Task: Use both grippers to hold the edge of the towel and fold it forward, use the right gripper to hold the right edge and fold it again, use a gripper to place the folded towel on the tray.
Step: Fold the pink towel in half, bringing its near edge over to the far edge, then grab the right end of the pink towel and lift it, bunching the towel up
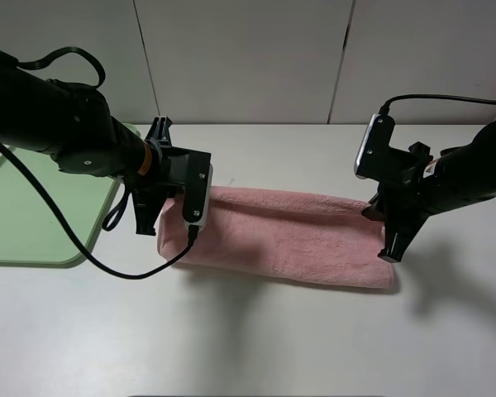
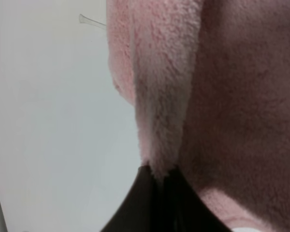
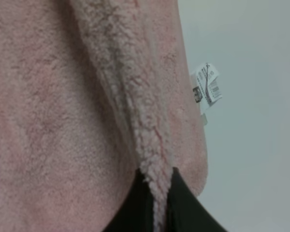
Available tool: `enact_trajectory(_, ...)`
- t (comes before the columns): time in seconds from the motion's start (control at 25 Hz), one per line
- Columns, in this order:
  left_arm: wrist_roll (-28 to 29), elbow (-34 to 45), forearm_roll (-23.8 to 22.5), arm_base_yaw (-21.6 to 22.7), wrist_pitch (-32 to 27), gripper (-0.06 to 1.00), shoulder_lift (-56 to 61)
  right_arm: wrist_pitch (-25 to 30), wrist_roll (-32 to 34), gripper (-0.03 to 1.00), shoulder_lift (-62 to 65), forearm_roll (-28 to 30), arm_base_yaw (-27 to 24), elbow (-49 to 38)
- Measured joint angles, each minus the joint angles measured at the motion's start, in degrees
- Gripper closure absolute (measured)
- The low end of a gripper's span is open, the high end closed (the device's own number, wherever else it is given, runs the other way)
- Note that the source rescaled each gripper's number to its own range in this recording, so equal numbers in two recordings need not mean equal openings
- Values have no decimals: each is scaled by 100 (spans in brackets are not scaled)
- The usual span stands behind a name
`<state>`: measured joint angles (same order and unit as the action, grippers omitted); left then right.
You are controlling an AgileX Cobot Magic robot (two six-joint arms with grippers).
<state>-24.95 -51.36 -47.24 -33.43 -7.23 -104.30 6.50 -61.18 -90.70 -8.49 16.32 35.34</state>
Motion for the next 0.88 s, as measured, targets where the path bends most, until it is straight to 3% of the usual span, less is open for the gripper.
enact_trajectory(0.08, 0, 0, -11, 13, -48, 87, 0, 12, 0, 89, 0, 14, 0, 0)
enact_trajectory(0.12, 6, 0, -18, 25, -124, 82, 0, 33, 0, 81, 0, 43, -21, 0)
enact_trajectory(0.16, 53, 10, -27, 37, -237, 75, -6, 33, 5, 70, 0, 56, -38, 0)
enact_trajectory(0.28, 174, 30, -44, 86, -350, 47, -12, -101, 68, 20, -5, 63, -54, -5)
enact_trajectory(0.36, 198, 30, -44, 86, -313, 28, -12, -411, 215, 5, -5, 24, -58, -9)
enact_trajectory(0.44, 209, 30, -44, 86, -235, 13, -12, -683, 359, 0, -5, 1, -65, -9)
enact_trajectory(0.52, 211, 30, -44, 86, -145, 6, -12, -850, 432, -2, -5, -12, -65, -9)
enact_trajectory(0.88, 216, 30, -44, 86, -113, 2, -12, -901, 454, -3, -5, -24, -65, -9)
